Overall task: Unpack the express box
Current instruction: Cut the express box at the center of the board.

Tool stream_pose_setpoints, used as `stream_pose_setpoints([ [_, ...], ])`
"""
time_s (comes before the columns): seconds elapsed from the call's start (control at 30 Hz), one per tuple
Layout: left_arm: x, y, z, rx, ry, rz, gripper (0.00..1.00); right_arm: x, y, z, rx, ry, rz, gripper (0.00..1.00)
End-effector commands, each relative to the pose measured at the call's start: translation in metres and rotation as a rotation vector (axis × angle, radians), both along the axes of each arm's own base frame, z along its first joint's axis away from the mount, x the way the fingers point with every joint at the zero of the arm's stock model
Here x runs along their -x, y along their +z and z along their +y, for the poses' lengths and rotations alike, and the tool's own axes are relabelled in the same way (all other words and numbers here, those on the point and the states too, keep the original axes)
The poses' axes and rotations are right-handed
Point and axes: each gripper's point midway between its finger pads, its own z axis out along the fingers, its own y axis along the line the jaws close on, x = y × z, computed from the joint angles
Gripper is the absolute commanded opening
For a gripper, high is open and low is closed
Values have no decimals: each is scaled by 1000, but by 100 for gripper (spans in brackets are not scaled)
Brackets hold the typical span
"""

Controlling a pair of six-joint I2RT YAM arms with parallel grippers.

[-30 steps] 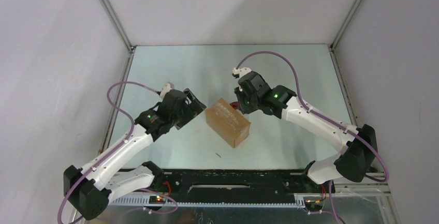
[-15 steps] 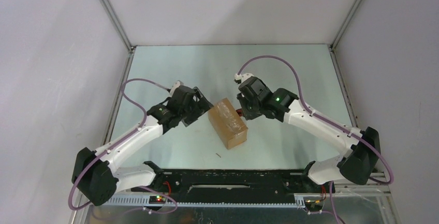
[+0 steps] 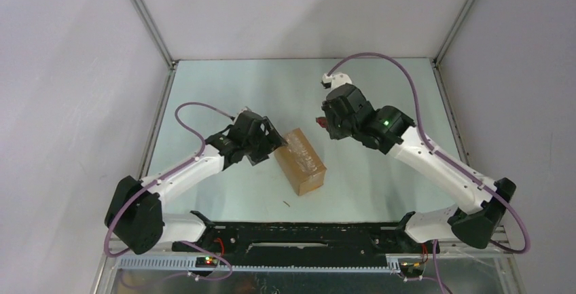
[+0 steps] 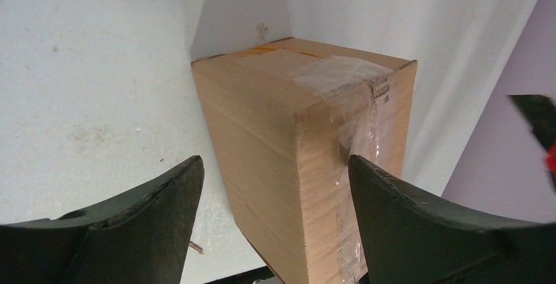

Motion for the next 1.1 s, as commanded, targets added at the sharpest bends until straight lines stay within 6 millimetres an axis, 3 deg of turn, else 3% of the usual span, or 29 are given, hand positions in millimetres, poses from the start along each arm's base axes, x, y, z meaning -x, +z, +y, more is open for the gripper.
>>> stream_pose_setpoints([
  [0.0, 3, -9, -1, 13, -15, 16, 84, 5, 59, 24, -109, 104, -106, 0],
  [0.13, 5, -11, 0, 11, -15, 16, 84, 12, 58, 53, -89, 205, -85, 0],
  [0.37, -6, 13, 11, 60, 18, -40, 92, 10, 43, 72, -47, 255, -73, 0],
  [1.07, -18, 1, 3, 97, -6, -33, 75, 9, 7, 83, 14, 270, 0, 0],
])
